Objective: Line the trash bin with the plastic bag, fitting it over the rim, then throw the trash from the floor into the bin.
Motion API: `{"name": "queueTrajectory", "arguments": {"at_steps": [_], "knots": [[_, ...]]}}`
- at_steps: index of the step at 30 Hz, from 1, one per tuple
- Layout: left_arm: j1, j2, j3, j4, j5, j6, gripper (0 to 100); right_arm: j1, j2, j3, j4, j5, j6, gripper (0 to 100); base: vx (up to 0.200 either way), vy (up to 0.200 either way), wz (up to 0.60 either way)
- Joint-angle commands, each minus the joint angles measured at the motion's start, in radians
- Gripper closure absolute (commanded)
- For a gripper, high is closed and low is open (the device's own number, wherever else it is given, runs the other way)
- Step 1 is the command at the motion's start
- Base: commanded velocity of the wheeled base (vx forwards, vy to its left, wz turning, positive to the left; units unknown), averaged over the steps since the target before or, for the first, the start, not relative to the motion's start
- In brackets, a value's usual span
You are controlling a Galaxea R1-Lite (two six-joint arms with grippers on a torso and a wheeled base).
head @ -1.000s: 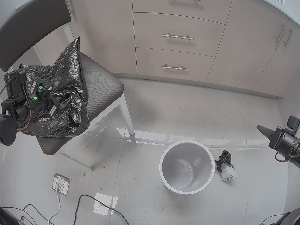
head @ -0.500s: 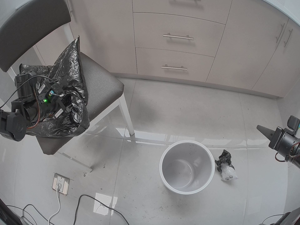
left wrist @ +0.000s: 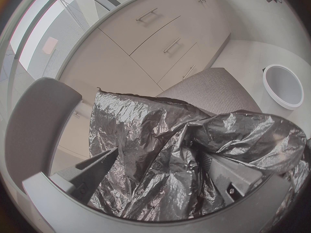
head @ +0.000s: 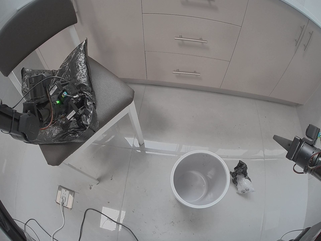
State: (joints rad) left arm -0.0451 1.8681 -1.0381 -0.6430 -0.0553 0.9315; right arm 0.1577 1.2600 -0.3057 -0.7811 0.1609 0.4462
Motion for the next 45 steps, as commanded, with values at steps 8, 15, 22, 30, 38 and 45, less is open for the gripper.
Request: {"name": "queueTrajectory", "arguments": {"at_steps": [8, 15, 22, 30, 38, 45], "knots": [[-0.002, 0.045, -0.014, 0.006, -0.005, -0.014, 100, -0.009, 0.013, -0.003, -0.003, 0.019, 0.022, 100, 0.0, 0.0, 0.0], [-0.002, 0.04, -0.013, 0.008, -0.011, -0.076, 100, -0.009, 0.007, -0.003, -0.003, 0.019, 0.022, 100, 0.0, 0.0, 0.0], [-0.002, 0.01, -0.019, 0.002, -0.012, -0.207, 100, -0.009, 0.001, -0.004, -0.003, 0.019, 0.022, 100, 0.0, 0.0, 0.0], [-0.047, -0.118, -0.079, -0.012, 0.04, -0.685, 100, -0.009, -0.001, -0.004, -0.003, 0.019, 0.022, 100, 0.0, 0.0, 0.0], [-0.091, -0.29, -0.183, 0.282, 0.322, -1.427, 100, -0.007, -0.005, -0.01, -0.003, 0.011, 0.006, 100, 0.0, 0.0, 0.0], [-0.108, -0.376, -0.221, 0.827, 0.129, -1.889, 100, 0.037, -0.04, -0.01, 0.003, 0.019, 0.008, 100, 0.0, 0.0, 0.0]]}}
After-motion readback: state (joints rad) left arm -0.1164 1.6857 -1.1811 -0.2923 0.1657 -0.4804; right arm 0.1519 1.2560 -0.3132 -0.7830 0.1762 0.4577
